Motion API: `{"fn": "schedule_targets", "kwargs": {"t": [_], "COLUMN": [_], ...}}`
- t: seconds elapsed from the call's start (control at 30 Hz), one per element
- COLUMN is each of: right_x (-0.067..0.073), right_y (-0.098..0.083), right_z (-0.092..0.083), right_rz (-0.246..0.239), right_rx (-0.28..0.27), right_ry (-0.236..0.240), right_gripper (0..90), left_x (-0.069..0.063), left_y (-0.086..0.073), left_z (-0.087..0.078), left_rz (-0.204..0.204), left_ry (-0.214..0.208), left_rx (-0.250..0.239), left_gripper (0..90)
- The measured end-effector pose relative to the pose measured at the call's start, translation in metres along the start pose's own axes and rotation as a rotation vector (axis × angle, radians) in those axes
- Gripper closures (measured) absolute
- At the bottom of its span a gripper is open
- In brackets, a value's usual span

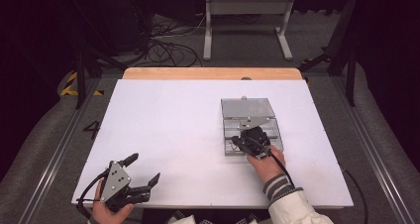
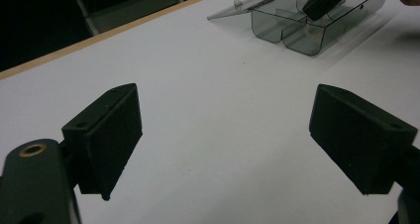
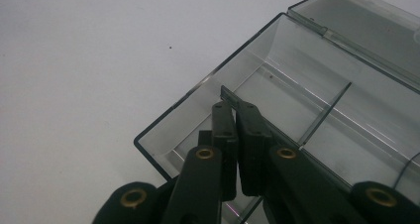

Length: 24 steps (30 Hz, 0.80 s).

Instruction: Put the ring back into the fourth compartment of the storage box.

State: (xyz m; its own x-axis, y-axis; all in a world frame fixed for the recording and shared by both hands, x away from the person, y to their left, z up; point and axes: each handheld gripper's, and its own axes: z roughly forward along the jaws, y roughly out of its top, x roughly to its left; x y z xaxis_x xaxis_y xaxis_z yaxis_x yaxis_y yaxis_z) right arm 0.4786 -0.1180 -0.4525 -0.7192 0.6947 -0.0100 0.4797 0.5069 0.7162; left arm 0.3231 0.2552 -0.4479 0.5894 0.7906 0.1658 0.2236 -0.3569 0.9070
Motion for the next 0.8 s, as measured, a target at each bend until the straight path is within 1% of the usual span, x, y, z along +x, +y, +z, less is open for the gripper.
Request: {"fn": "schedule_targets", "kwargs": {"t": [0.27, 0.63, 0.8], "right_x": [0.0009, 0.0018, 0.0023], "right_y": [-0.0009, -0.0006, -0.0002], "right_z": [0.0059, 0.0087, 0.0093], "right_rz": [0.006, 0.003, 0.004], "right_rx": [0.020, 0.037, 0.042], "right_ry": [0.006, -0.024, -0.031], "right_gripper": [88.3, 87.5, 87.0], "left_x": [-0.0001, -0.0004, -0.0004], "left_y": [0.0000, -0.0001, 0.0000], "left_z": [0.0001, 0.0000, 0.0000], "left_rz": [-0.001, -0.003, -0.003], "left_ry": [0.000, -0.002, -0.002], "left_rx": [-0.001, 0.000, 0.000], "left_gripper": [13.8, 13.8, 13.8]}}
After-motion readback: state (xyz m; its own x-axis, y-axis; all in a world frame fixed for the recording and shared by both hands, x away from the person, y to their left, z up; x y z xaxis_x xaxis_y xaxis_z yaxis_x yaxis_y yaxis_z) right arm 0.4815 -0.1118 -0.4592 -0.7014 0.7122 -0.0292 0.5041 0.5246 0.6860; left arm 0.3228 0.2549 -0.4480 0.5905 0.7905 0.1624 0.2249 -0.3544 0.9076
